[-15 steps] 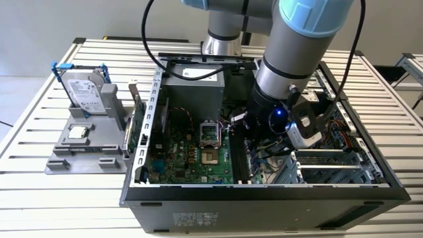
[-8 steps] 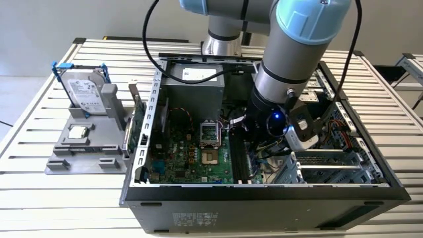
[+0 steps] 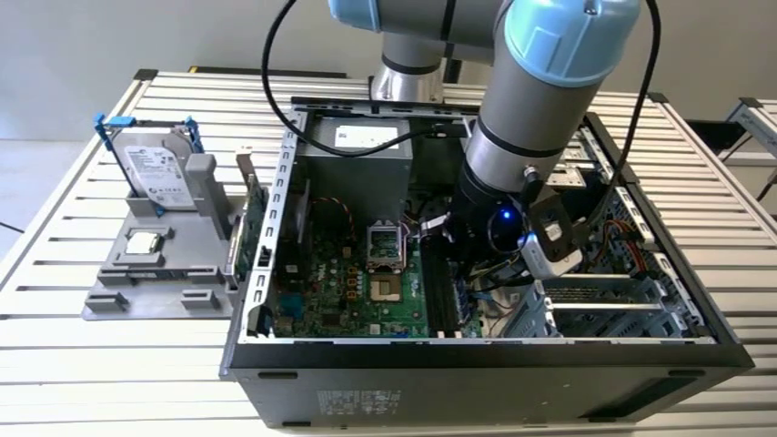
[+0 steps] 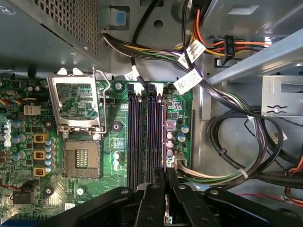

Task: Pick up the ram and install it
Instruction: 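Insert the ram into the slot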

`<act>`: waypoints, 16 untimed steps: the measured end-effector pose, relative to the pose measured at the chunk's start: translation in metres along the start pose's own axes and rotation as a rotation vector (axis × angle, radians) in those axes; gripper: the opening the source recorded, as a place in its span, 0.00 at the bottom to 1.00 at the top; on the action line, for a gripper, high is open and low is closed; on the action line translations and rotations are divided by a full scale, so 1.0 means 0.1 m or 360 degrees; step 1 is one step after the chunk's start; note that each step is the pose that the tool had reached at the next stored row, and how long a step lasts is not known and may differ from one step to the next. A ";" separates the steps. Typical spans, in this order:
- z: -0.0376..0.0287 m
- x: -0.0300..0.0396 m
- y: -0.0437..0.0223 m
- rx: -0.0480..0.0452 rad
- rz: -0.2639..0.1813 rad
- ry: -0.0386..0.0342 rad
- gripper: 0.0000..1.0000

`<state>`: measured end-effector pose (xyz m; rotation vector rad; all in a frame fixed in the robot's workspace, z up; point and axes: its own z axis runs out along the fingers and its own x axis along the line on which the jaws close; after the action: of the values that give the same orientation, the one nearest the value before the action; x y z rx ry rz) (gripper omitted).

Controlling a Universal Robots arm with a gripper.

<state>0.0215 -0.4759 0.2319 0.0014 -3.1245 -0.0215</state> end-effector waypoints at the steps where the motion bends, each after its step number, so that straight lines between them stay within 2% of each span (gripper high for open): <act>1: 0.001 0.000 0.000 0.0000 0.0000 0.0000 0.00; 11: 0.013 -0.001 0.017 -0.0001 0.0000 0.0002 0.00; 16: 0.043 -0.001 0.021 0.0000 0.0000 0.0002 0.00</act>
<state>0.0215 -0.4738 0.2276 0.0013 -3.1234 -0.0218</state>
